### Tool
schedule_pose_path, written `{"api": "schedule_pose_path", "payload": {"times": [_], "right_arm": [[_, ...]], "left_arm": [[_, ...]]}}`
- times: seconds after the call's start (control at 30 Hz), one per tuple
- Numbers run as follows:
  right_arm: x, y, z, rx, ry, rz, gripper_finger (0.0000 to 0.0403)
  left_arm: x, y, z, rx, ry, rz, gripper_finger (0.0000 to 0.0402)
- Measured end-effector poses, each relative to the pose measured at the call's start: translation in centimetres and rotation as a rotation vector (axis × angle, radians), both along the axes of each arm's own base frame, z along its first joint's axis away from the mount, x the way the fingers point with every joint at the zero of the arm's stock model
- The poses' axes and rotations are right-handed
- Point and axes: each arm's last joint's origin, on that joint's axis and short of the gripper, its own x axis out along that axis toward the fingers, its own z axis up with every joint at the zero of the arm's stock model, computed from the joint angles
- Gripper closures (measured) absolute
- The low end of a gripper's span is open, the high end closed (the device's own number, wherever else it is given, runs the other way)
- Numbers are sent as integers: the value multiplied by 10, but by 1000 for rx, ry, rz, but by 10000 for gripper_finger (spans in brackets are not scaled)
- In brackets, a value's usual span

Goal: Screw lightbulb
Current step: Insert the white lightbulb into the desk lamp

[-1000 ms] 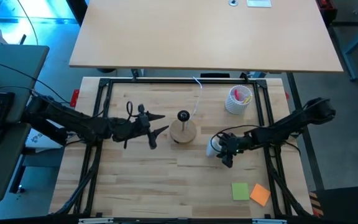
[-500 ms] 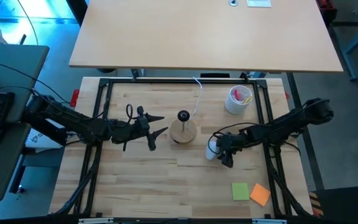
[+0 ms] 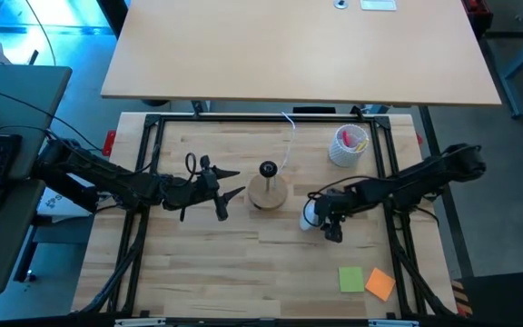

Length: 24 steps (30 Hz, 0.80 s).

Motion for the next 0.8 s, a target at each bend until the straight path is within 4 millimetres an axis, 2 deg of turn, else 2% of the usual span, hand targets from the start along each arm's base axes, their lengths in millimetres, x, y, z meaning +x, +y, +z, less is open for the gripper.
{"api": "schedule_pose_path", "payload": {"times": [0.23,0.3,0.4,0.5,0.63,0.8], "right_arm": [[12,-4,-12,16,-13,-47,181],[14,-5,-16,9,-9,-55,199],[16,-5,-18,-17,-16,-57,247],[18,-5,-16,-28,-55,-64,257],[24,-7,-2,-50,-188,-79,260],[28,-25,39,-89,-474,-110,261]], "left_arm": [[0,0,-2,-1,16,1,190],[0,0,-2,-5,14,2,190],[0,0,-2,-5,15,2,190],[0,0,-2,-3,20,2,190],[-1,0,-2,-7,20,3,190],[0,1,-2,-1,19,17,190]]}}
